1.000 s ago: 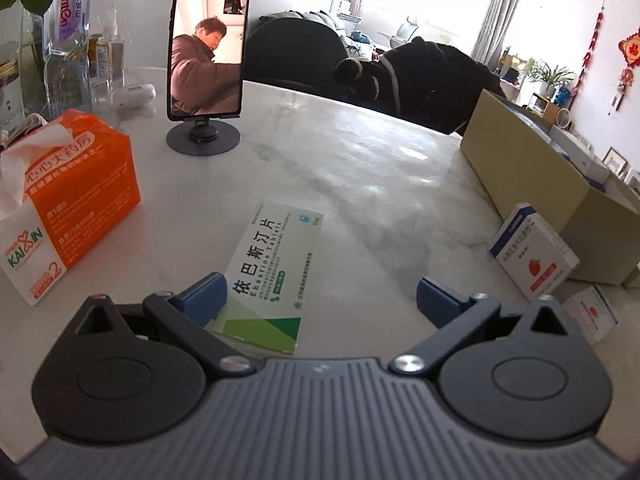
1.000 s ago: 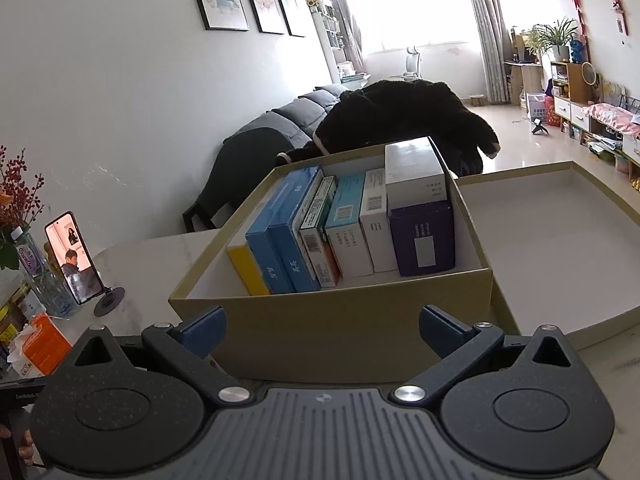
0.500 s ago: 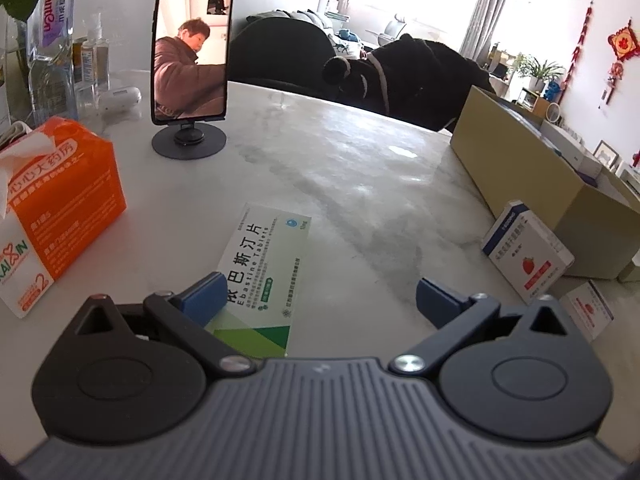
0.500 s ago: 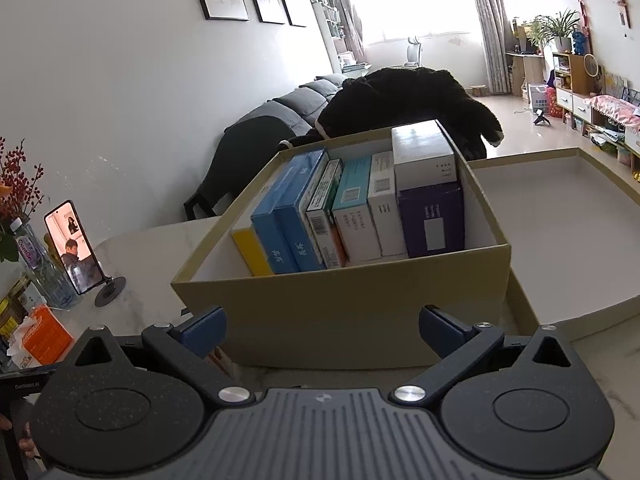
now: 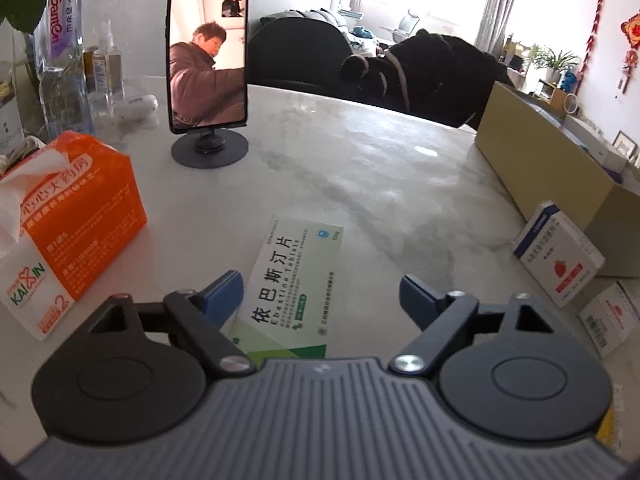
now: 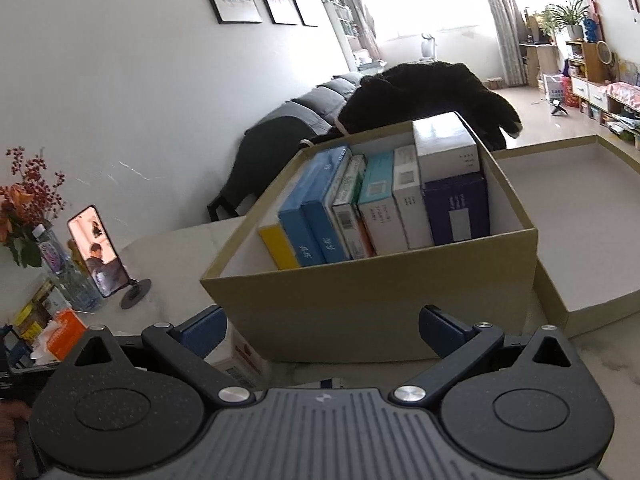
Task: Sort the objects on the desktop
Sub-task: 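Move the left tool down and grasp the green-and-white Ebastine box, then lift the Ebastine box with the left tool and carry it over the deep box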
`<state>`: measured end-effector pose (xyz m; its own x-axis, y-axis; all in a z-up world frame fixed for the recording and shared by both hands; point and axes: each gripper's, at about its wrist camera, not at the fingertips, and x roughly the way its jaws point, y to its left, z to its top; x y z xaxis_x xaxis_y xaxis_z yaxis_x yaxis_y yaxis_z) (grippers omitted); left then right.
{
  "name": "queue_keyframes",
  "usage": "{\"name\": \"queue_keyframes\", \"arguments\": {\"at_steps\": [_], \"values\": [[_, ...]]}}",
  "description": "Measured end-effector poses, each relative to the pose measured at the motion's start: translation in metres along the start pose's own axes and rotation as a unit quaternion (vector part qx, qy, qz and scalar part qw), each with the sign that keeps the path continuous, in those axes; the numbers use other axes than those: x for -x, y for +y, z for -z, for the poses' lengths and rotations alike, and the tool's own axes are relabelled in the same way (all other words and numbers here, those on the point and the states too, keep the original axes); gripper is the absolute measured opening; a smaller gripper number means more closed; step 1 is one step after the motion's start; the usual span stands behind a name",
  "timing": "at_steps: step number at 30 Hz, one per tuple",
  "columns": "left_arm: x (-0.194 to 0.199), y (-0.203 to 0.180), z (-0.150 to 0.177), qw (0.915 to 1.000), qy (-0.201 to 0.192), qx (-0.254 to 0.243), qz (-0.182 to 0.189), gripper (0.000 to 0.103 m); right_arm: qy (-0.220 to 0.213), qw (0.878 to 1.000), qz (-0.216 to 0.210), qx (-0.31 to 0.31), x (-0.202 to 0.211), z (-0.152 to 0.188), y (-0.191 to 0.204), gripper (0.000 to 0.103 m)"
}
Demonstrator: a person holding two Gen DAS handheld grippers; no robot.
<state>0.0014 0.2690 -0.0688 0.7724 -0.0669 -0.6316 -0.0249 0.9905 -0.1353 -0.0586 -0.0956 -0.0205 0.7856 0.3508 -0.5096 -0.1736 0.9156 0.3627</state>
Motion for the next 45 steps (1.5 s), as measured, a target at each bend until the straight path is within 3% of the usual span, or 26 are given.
{"name": "queue_keyframes", "arguments": {"at_steps": [5,11,16,21,31,45], "values": [[-0.001,-0.002,0.001,0.9999,-0.003,-0.009,-0.014,0.08,0.0,1.0,-0.009,-0.006,0.003,0.0,-0.001,0.103],[-0.007,0.005,0.001,0.9997,0.006,0.007,-0.022,0.074,0.018,0.999,0.028,-0.005,-0.001,0.001,0.003,0.103],[-0.012,0.006,0.002,0.9996,0.016,0.015,-0.019,0.051,0.056,0.998,0.028,-0.012,-0.006,0.002,0.006,0.103],[-0.012,0.002,0.003,0.9995,0.018,0.02,-0.016,0.05,0.085,0.996,0.0,-0.028,-0.008,0.002,0.005,0.103],[-0.01,-0.013,-0.008,0.9993,0.006,0.036,-0.001,0.05,0.083,0.996,0.023,-0.022,-0.006,0.004,0.001,0.103],[-0.013,-0.076,-0.051,0.9982,-0.026,0.004,0.053,0.05,0.073,0.996,0.021,-0.042,0.0,0.002,-0.011,0.103]]}}
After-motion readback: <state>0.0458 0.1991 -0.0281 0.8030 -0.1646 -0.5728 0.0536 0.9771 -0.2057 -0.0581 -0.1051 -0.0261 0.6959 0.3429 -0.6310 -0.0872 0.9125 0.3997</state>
